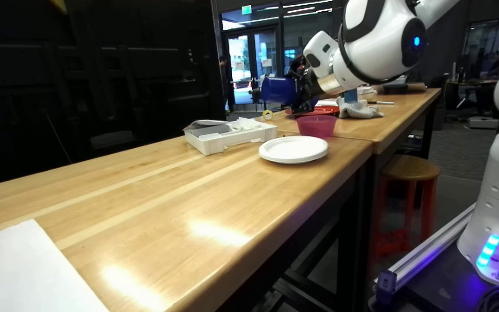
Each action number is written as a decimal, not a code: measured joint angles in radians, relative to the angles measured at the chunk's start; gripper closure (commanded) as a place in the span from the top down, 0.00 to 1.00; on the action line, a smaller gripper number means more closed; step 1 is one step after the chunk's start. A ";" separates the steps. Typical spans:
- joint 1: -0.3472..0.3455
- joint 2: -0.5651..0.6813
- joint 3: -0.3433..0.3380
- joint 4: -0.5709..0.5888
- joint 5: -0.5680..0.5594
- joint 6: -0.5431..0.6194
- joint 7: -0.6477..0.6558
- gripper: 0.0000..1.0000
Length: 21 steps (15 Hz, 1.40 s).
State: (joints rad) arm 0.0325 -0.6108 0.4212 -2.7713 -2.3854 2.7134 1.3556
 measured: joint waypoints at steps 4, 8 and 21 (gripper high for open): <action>-0.080 -0.060 0.117 0.000 0.131 0.069 -0.175 0.58; -0.190 -0.123 0.253 0.000 0.291 0.137 -0.405 0.58; -0.326 -0.288 0.474 0.000 0.500 0.254 -0.874 0.58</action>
State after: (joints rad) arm -0.2935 -0.8987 0.8954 -2.7717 -1.8850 2.9675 0.4819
